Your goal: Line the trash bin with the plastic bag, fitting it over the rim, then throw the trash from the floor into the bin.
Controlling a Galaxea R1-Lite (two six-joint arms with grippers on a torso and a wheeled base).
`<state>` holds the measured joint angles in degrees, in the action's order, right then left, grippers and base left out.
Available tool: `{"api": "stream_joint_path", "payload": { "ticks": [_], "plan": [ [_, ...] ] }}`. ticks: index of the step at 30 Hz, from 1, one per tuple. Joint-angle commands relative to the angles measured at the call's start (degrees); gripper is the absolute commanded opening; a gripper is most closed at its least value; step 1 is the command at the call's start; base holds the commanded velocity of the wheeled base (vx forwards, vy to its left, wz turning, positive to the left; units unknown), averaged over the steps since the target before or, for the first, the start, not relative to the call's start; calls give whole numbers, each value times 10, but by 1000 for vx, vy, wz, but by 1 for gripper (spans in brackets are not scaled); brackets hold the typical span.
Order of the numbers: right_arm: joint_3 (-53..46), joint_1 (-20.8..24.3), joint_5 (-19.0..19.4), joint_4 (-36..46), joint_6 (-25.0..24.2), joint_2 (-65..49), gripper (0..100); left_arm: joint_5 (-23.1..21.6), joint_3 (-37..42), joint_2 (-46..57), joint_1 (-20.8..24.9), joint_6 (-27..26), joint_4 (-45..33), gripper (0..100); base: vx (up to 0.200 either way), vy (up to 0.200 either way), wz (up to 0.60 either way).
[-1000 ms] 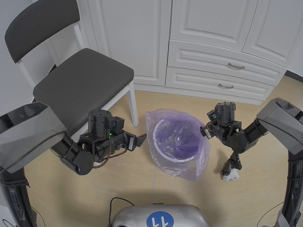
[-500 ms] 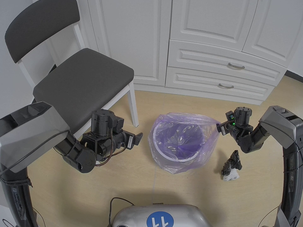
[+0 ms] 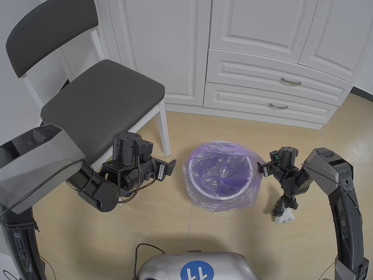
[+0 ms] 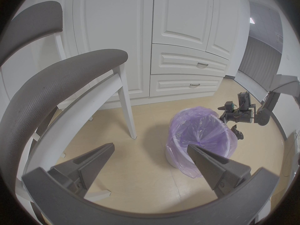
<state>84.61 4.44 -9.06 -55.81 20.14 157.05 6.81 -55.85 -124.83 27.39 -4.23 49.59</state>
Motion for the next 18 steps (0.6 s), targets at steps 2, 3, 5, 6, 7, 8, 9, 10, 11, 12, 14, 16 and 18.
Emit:
{"api": "stream_joint_path", "payload": {
  "ticks": [2, 3, 5, 6, 7, 8, 9, 10, 11, 12, 14, 16, 18],
  "plan": [
    [69, 13, 7, 48, -58, 69, 100, 0, -3, -1, 6, 0, 0, 100, 0, 0, 0],
    [69, 13, 7, 48, -58, 69, 100, 0, -3, -1, 6, 0, 0, 100, 0, 0, 0],
    [80, 15, 18, 61, -79, 71, 100, 0, -3, -7, 9, 0, 1, 100, 0, 0, 0],
    [89, 16, 19, 60, -84, 73, 100, 0, -3, -9, 9, 0, 3, 100, 0, 0, 0],
    [103, 21, 19, 60, -90, 79, 100, 0, -5, -11, 11, 0, 3, 100, 0, 0, 0],
    [117, 24, 19, 60, -94, 84, 100, 0, -7, -12, 12, 0, 3, 100, 0, 0, 0],
    [138, 27, 19, 64, -102, 89, 100, 0, -8, -14, 13, 1, 3, 100, 0, 0, 0],
    [167, 30, 19, 70, -113, 92, 100, 0, -8, -14, 13, 1, 3, 100, 0, 0, 0],
    [187, 36, 19, 76, -123, 95, 100, 0, -8, -14, 13, 1, 3, 100, 0, 0, 0],
    [206, 44, 19, 80, -135, 99, 100, 0, -8, -14, 13, 1, 4, 100, 0, 0, 0],
    [220, 49, 19, 81, -143, 102, 100, 0, -7, -13, 13, 1, 4, 100, 0, 0, 0],
    [252, 59, 19, 82, -151, 119, 100, 0, -4, -13, 13, 2, 5, 100, 0, 0, 0],
    [238, 60, 19, 83, -150, 114, 100, 0, -3, -13, 13, 3, 5, 100, 0, 0, 0]
  ]
}}
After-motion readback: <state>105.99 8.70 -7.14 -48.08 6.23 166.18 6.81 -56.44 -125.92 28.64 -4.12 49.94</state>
